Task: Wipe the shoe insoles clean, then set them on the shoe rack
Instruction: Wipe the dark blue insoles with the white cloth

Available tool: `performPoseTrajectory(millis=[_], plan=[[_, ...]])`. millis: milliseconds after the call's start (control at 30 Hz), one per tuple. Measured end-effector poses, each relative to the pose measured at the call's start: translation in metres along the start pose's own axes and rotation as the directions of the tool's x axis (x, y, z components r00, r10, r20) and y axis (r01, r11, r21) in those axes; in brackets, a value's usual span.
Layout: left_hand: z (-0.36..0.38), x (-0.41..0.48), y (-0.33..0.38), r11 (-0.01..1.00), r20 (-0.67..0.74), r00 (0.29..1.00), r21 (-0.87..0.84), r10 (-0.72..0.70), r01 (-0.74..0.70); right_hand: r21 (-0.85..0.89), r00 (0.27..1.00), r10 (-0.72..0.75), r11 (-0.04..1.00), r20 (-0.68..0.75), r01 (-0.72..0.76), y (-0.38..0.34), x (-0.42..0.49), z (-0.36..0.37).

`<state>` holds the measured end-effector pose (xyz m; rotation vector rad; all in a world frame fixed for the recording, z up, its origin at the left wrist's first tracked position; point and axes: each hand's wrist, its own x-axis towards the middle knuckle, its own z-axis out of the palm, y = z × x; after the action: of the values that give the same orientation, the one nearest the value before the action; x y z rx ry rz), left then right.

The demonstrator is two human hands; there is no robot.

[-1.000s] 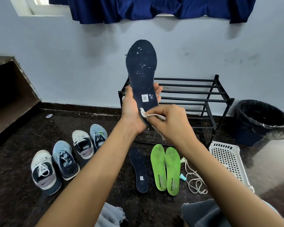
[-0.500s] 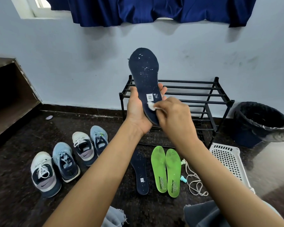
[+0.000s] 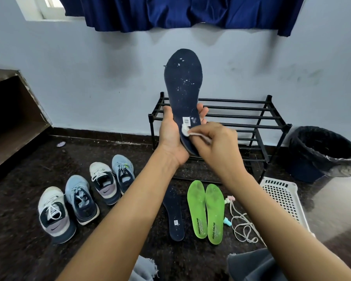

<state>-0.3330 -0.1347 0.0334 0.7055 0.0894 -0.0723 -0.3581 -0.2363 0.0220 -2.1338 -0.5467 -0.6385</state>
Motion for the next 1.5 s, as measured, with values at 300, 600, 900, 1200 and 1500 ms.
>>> performPoseTrajectory(millis=[300,600,900,1200,1500], plan=[[-0.004,0.001,0.004,1.000,0.014,1.000,-0.019,0.013,-0.012,-0.157,0.992,-0.127,0.980,-0.001,0.125,0.005,0.003,0.001],[-0.010,0.001,0.017,0.998,0.006,0.999,-0.018,0.054,-0.053,0.142,0.966,0.096,0.981,0.240,-0.133,-0.005,-0.006,-0.008],[-0.007,-0.001,0.005,1.000,0.012,1.000,-0.014,0.012,-0.012,0.027,0.997,-0.072,0.997,-0.024,0.073,-0.005,-0.002,0.011],[-0.007,0.000,0.008,0.998,0.061,0.997,-0.022,0.055,-0.053,-0.156,0.989,-0.133,0.977,0.068,0.142,0.002,-0.002,0.005],[-0.013,0.003,0.016,0.996,0.051,0.995,-0.038,0.088,-0.086,0.178,0.984,-0.017,0.984,0.179,-0.015,-0.004,-0.003,0.001]])
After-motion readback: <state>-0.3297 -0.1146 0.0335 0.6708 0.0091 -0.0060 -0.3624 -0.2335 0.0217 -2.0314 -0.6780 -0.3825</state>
